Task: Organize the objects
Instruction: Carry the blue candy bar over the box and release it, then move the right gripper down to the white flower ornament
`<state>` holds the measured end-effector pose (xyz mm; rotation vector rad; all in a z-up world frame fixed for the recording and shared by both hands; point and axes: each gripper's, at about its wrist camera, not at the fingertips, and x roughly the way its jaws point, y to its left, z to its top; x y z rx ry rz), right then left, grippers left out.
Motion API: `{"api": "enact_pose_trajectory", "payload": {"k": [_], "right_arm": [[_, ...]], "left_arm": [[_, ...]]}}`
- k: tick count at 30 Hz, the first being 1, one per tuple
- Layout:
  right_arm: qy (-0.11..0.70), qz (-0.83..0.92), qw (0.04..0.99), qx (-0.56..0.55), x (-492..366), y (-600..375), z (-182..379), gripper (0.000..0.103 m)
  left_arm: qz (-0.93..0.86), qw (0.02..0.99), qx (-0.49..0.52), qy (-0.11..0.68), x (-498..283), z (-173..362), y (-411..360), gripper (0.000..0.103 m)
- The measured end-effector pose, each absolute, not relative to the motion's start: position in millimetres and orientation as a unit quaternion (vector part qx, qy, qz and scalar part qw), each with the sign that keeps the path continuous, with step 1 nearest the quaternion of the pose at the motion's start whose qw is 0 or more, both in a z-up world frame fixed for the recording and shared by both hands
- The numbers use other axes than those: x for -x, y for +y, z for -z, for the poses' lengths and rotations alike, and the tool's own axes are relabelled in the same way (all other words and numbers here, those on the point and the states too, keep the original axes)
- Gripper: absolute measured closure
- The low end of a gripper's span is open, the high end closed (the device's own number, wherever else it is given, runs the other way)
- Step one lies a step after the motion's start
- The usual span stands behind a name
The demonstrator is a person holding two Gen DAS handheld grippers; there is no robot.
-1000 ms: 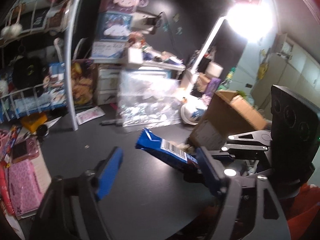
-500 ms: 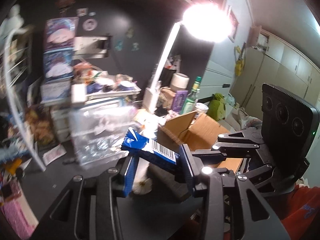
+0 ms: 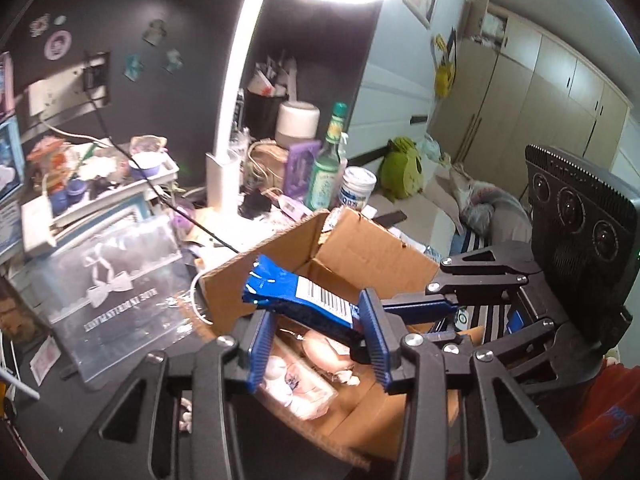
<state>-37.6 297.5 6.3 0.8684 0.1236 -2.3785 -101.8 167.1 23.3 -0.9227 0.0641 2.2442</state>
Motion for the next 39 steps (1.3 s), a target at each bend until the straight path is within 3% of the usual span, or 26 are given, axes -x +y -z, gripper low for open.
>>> {"api": "enact_pose_trajectory", "payload": {"k": [2, 3, 4, 6, 17, 27, 39], "right_arm": [[0.045, 0.895, 0.293, -0.333, 41, 305, -1, 0.089], [0.048, 0.896, 0.286, -0.336, 42, 308, 1, 0.088], [0.051, 0.897, 0.279, -0.338, 43, 309, 2, 0.084], [0.064, 0.905, 0.251, -0.338, 44, 312, 4, 0.067], [0.068, 0.911, 0.229, -0.337, 44, 319, 1, 0.062], [0.086, 0.913, 0.243, -0.316, 29, 275, -14, 0.043], [0.082, 0.881, 0.339, -0.319, 0, 155, 11, 0.042]], "left_arm": [[-0.864, 0.349, 0.361, 0.035, 105, -21, 176, 0.063], [-0.865, 0.345, 0.362, 0.044, 106, -20, 180, 0.052], [-0.867, 0.338, 0.362, 0.05, 107, -20, 182, 0.033], [-0.884, 0.311, 0.345, 0.056, 104, -23, 179, 0.016], [-0.904, 0.271, 0.327, 0.046, 87, -39, 136, 0.015], [-0.925, 0.222, 0.308, 0.002, 56, -35, 56, 0.007], [-0.938, 0.164, 0.3, -0.049, 15, 6, -48, 0.002]]}}
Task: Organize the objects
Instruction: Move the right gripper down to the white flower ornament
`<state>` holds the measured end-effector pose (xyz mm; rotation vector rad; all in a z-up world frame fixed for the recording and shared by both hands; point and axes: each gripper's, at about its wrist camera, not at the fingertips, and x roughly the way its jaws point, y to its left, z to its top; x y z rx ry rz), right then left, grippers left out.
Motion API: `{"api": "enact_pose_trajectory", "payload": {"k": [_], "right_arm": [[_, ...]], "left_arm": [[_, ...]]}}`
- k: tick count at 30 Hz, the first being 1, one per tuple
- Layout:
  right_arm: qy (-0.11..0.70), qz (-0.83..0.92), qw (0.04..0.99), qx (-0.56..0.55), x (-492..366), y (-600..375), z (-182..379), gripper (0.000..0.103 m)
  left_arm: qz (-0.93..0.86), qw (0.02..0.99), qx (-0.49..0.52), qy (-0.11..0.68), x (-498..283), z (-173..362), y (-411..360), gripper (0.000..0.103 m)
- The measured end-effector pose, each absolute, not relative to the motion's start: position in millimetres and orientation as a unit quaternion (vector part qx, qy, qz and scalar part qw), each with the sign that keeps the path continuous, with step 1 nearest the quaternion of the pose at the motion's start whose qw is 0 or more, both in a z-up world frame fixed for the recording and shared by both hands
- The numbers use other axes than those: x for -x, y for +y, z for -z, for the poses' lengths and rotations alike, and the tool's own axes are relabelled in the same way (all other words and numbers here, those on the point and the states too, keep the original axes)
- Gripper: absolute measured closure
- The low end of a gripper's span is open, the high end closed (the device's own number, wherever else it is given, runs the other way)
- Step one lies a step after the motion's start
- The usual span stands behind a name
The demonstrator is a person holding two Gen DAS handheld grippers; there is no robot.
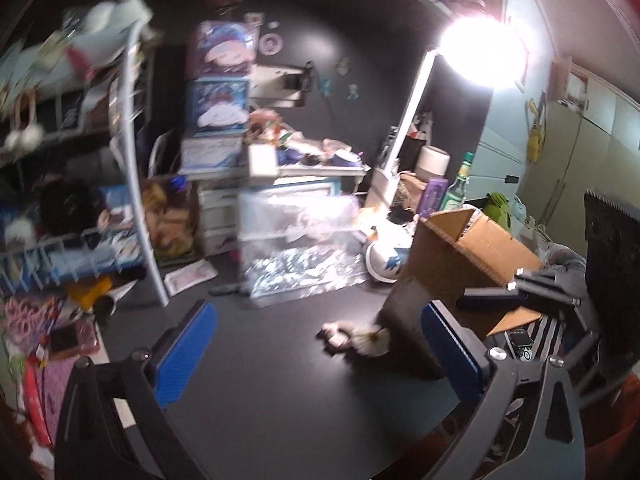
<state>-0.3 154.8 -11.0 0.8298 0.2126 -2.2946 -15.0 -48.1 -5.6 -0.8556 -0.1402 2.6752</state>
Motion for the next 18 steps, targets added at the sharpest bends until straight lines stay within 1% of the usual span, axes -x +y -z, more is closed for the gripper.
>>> {"api": "enact_pose_trajectory", "payload": {"k": [3, 6, 10, 14, 18], "right_arm": [[0.066, 0.872, 0.344, -0.343, 2, 136, 33, 0.042], [0.061, 0.867, 0.318, -0.38, 12, 126, 65, 0.042], [0.137, 0.889, 0.201, -0.388, 32, 120, 113, 0.042], [0.181, 0.891, 0.153, -0.387, 48, 120, 137, 0.045], [0.212, 0.889, 0.129, -0.384, 59, 117, 148, 0.052]], "left_arm": [[-0.937, 0.162, 0.303, -0.055, 10, 20, -59, 0.001], [-0.934, 0.169, 0.31, -0.056, 8, 34, -64, 0.002], [-0.928, 0.175, 0.322, -0.066, 8, 50, -72, 0.002], [-0.928, 0.173, 0.322, -0.071, 8, 54, -77, 0.002], [-0.929, 0.173, 0.32, -0.072, 9, 54, -80, 0.002]]}}
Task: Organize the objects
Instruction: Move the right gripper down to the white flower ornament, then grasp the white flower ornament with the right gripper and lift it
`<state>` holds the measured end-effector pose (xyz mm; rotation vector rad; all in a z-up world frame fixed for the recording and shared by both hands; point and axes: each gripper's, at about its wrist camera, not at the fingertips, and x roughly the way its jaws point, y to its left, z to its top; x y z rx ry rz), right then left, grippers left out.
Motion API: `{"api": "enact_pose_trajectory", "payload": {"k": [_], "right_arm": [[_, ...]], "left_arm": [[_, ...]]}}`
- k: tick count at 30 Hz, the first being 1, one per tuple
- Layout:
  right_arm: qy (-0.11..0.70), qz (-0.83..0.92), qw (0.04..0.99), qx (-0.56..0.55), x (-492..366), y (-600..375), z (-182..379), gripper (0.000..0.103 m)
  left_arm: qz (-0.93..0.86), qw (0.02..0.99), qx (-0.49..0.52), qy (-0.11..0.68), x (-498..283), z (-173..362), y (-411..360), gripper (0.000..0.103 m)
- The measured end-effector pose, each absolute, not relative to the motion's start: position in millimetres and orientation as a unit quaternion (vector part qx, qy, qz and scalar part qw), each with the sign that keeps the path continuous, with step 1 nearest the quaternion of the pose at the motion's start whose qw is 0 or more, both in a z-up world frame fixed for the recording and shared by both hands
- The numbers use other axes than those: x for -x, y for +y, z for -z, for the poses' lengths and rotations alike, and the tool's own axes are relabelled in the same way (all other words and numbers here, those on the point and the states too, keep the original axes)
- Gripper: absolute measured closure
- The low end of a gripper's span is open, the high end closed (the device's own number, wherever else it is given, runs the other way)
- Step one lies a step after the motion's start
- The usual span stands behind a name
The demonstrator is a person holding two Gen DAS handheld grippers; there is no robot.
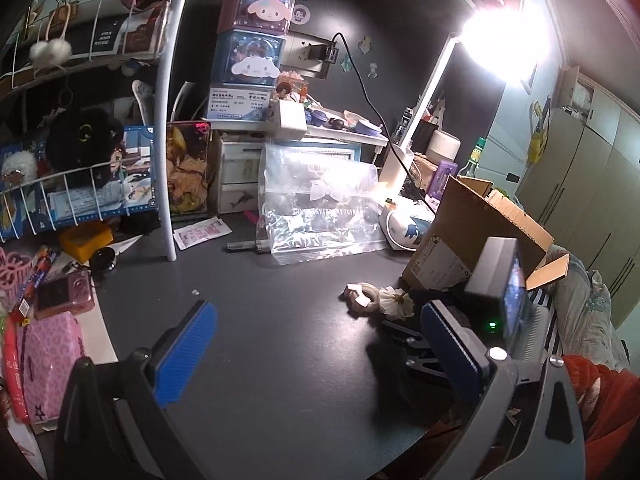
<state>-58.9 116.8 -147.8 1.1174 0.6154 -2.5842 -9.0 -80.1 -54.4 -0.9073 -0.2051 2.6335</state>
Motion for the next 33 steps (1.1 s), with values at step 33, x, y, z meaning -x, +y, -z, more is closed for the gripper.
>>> {"api": "enact_pose_trajectory", "payload": {"k": [33], "right_arm": [[0.093, 0.858, 0.359, -0.355, 13, 101, 73, 0.089]], "left_arm": [[-0.876, 0.308, 0.35, -0.121, 8, 46, -55, 0.032]]}}
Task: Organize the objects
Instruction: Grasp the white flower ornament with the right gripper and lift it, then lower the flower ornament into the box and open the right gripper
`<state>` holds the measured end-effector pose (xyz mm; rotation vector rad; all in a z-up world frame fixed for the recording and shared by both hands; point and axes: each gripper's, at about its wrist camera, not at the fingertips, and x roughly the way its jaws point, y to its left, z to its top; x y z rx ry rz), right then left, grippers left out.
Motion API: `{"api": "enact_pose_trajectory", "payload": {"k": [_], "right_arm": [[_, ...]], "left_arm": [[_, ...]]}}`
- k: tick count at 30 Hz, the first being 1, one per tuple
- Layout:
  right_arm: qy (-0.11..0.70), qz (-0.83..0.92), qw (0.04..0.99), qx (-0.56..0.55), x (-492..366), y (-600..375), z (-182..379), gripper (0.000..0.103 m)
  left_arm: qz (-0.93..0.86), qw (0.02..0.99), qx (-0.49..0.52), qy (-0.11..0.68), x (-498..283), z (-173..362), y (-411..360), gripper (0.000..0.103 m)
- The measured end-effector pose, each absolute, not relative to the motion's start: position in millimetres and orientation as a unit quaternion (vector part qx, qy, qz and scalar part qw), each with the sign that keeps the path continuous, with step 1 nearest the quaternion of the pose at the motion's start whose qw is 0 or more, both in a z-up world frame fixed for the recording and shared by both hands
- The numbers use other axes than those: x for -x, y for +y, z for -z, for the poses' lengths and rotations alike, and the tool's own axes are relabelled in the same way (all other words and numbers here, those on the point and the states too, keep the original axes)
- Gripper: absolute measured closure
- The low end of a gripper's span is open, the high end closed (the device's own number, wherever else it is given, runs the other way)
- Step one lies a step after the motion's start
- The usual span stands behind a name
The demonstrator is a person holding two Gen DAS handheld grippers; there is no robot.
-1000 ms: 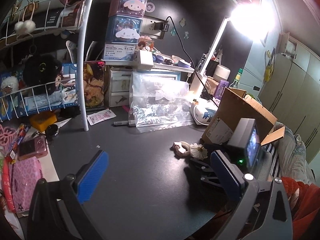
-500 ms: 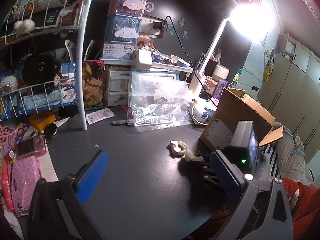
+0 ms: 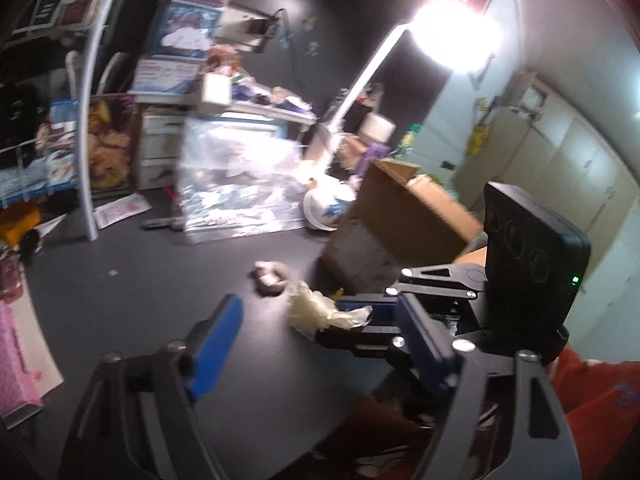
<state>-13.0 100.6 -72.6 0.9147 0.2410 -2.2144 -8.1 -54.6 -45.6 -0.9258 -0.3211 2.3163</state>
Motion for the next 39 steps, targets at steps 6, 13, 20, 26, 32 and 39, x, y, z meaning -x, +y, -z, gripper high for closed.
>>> {"api": "enact_pose_trajectory", "payload": {"k": [6, 13, 20, 26, 32, 39], "right_arm": [[0.129, 0.87, 0.379, -0.287, -7, 110, 29, 0.089], [0.138, 0.885, 0.363, -0.256, -8, 147, 3, 0.089], [0.125, 0.904, 0.324, -0.251, 4, 208, -16, 0.089], [0.12, 0.911, 0.286, -0.272, 18, 254, -17, 0.089], [0.111, 0.907, 0.272, -0.303, 34, 283, -8, 0.085], [0.092, 0.902, 0.263, -0.33, 40, 298, 1, 0.051]], "left_arm": [[-0.87, 0.334, 0.34, -0.122, 13, 19, -37, 0.052], [-0.861, 0.374, 0.329, -0.1, 30, -13, 11, 0.07], [-0.852, 0.399, 0.332, -0.067, 59, -34, 76, 0.071], [-0.835, 0.417, 0.355, -0.045, 89, -31, 128, 0.071], [-0.833, 0.408, 0.372, -0.034, 103, -22, 152, 0.066], [-0.862, 0.364, 0.354, -0.013, 97, -31, 140, 0.015]]}}
